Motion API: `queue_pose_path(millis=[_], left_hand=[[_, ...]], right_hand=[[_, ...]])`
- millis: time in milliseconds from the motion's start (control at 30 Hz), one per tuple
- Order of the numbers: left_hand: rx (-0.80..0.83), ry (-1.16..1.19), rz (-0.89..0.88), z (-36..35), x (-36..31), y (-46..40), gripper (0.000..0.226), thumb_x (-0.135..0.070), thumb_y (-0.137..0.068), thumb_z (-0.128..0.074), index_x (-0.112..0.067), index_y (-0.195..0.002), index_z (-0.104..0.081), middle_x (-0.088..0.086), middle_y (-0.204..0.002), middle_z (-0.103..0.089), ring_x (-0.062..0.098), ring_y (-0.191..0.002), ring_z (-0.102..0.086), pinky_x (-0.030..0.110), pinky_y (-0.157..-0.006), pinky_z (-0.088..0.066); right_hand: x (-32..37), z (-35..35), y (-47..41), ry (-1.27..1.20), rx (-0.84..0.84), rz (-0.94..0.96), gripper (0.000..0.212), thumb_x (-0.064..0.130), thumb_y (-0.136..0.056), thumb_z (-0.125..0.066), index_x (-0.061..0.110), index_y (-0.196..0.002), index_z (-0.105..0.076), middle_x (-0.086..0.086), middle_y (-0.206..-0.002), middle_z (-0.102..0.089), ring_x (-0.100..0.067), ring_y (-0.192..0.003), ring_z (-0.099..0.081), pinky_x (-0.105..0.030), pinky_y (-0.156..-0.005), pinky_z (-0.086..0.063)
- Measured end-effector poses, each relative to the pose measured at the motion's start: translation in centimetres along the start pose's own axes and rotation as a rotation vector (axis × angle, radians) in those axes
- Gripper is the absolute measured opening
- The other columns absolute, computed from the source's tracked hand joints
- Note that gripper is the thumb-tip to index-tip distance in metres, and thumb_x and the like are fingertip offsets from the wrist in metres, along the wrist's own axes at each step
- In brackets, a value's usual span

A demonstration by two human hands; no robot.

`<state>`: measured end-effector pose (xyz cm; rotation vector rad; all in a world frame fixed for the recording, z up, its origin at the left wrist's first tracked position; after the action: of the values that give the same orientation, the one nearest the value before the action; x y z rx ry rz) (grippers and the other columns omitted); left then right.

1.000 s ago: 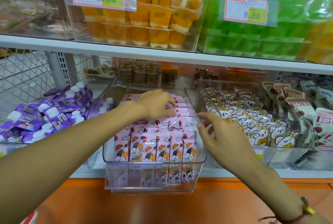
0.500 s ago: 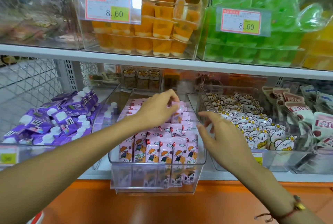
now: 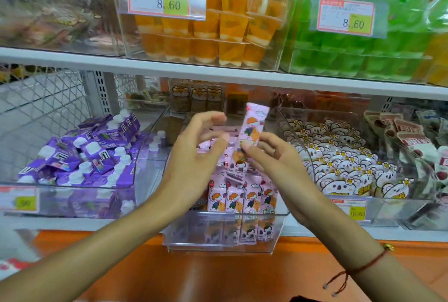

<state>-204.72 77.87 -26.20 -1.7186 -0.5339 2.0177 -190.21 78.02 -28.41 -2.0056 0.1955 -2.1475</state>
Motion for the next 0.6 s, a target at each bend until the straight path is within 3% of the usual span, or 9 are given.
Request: queue_pose_path(millis=[100,233,367,533,600], left_hand=[[0.041,-0.067,0.055,-0.4,1.3,1.0,0.034,-0.016,-0.087,-0.066,-0.036,-0.113,-0.056,-0.02,-0.114,-0.061,-0.007,-0.105,-0.057,0.017,-0.077,-0.05],[0.055,-0.128,0.046,-0.9,1.2,1.2,0.043,-0.027,-0.077,-0.078,-0.039,-0.111,-0.055,-0.023,-0.112,-0.059,-0.004,-0.099,-0.058,0.018,-0.072,-0.053],[0.025,-0.175,0.008,-0.9,0.9,1.3,0.047,-0.031,-0.075,-0.08,-0.04,-0.112,-0.052,-0.024,-0.107,-0.06,-0.002,-0.092,-0.06,0.015,-0.07,-0.05],[0.086,-0.111,0.036,-1.2,1.4,1.0,0.025,-0.03,-0.09,-0.064,-0.038,-0.107,-0.048,-0.028,-0.106,-0.064,-0.006,-0.096,-0.062,0.014,-0.079,-0.048],[0.151,-0.189,0.015,-1.9,1.4,1.2,0.02,-0.029,-0.093,-0.06,-0.041,-0.105,-0.049,-0.03,-0.109,-0.061,-0.008,-0.103,-0.058,0.021,-0.088,-0.048]], right_hand=[[-1.2,-0.2,-0.2,-0.12,0.005,-0.101,0.027,0.019,-0.09,-0.062,0.011,-0.116,-0.062,0.0,-0.106,-0.072,-0.006,-0.092,-0.069,-0.021,-0.085,-0.052],[-1.2,-0.8,0.0,-0.236,0.023,-0.105,0.025,0.015,-0.09,-0.062,0.007,-0.114,-0.063,0.0,-0.097,-0.074,-0.005,-0.082,-0.069,-0.015,-0.068,-0.052],[-1.2,-1.4,0.3,-0.219,0.04,-0.086,0.026,0.015,-0.091,-0.061,0.008,-0.117,-0.062,0.0,-0.096,-0.074,-0.008,-0.084,-0.07,-0.016,-0.072,-0.053],[-1.0,-1.1,0.2,-0.271,0.067,-0.106,0.024,0.023,-0.099,-0.046,0.023,-0.116,-0.063,0.01,-0.109,-0.072,-0.002,-0.102,-0.065,-0.019,-0.088,-0.051],[-0.9,-0.8,0.3,-0.22,0.053,-0.087,0.023,0.02,-0.099,-0.047,0.022,-0.115,-0.064,0.01,-0.107,-0.072,-0.001,-0.097,-0.066,-0.016,-0.08,-0.053]])
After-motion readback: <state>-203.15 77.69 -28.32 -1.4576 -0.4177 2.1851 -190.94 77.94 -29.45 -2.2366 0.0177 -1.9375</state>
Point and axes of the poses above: each hand's wrist, its own y-axis away from the middle knuckle, its own z-axis out of the back of the hand, x = y × z, the point moved 10 cm from there along -y, towards the middle knuckle
